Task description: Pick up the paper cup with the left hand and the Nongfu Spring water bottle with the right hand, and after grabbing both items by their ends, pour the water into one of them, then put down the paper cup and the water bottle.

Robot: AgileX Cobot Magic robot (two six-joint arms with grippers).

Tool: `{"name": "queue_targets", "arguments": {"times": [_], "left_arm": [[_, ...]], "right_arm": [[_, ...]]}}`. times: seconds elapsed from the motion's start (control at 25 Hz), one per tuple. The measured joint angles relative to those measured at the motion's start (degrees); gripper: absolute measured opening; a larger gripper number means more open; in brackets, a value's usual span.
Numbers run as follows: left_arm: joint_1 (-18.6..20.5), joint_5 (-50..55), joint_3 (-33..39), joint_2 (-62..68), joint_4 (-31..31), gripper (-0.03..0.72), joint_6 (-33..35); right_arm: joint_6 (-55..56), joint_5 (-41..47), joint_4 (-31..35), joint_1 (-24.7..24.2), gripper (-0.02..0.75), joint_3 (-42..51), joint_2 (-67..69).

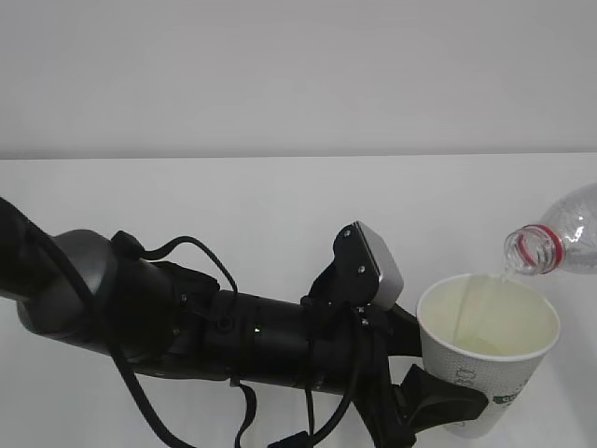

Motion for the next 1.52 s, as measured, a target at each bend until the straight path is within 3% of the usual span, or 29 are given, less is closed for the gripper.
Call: {"name": "queue_targets", "arguments": {"times": [1.52], "left_arm": [[0.0,0.2,0.0,0.0,0.0,0.486,0.0]], "right_arm": [[-0.5,0.0,0.0,0.0,0.430,0.0,0.0]]}}
